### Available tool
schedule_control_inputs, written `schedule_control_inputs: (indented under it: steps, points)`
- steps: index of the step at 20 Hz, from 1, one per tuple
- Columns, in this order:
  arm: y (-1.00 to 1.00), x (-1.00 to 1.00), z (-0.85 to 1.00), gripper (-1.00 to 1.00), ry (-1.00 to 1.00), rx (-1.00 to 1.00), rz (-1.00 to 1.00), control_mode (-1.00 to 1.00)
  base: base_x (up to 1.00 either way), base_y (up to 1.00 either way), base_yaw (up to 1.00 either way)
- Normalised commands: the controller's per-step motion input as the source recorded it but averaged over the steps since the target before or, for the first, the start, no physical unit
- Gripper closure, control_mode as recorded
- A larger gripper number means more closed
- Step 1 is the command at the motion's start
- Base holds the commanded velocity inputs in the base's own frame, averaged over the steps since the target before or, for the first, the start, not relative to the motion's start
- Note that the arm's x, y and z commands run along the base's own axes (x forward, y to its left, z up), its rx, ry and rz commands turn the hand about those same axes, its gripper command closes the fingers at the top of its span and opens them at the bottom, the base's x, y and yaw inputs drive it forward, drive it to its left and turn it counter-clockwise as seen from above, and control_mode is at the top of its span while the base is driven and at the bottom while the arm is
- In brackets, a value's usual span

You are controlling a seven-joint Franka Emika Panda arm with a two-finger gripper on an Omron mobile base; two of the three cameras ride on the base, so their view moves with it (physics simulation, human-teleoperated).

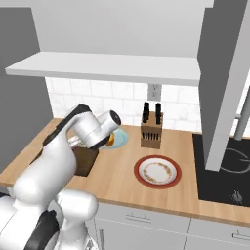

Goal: From the different types of pastries on the counter, select a croissant and place it on the cutting board. Then retrieve a jar of jam from the cabinet and place it alongside the croissant on the cutting board.

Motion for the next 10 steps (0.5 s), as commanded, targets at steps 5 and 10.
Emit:
schedule_control_inputs:
  steps: [5,10]
  points:
    - [-0.01,-0.55,0.00,-1.00,0.08,-0.04,-0.40,-1.00,0.00,0.00,0.00]
    - [0.00,-0.59,0.00,-1.00,0.17,-0.03,-0.74,-1.00,0.00,0.00,0.00]
